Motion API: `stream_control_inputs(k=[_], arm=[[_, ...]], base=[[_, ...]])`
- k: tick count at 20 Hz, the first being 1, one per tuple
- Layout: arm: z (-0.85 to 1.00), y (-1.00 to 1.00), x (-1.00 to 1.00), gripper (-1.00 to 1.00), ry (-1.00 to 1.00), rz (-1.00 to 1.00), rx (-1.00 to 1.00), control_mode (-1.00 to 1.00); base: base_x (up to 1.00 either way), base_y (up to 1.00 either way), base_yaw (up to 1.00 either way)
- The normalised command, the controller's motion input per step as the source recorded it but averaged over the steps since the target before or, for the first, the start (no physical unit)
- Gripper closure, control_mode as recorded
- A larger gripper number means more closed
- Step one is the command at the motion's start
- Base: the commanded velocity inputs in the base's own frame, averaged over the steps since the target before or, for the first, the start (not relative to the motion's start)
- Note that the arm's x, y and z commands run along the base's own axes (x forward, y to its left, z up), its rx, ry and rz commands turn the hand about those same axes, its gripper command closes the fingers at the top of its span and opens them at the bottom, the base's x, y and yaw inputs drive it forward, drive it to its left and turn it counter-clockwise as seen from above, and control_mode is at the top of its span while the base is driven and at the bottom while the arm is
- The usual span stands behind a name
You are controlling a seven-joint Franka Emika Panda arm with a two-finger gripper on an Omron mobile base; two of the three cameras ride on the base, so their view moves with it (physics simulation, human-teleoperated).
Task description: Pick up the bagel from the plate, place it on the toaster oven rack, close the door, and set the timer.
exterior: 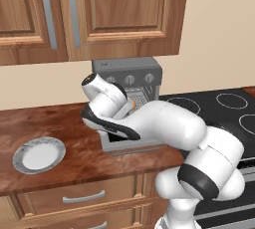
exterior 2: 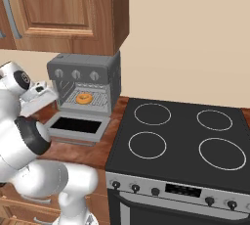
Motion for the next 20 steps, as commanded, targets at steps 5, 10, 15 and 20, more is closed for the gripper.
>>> stream_control_inputs(k=[5,10,15,20], arm=[[-0.34,0.16,-0.14,-1.00,0.02,0.14,-0.35,-1.00],[-0.45,0.01,-0.15,-1.00,-0.06,0.06,-0.21,-1.00],[-0.39,0.00,-0.08,-1.00,-0.17,0.00,-0.07,-1.00],[-0.27,0.00,0.00,-1.00,-0.12,0.00,0.00,-1.00]], base=[[0.00,0.00,0.00],[0.00,0.00,0.00],[0.00,0.00,0.00],[0.00,0.00,0.00]])
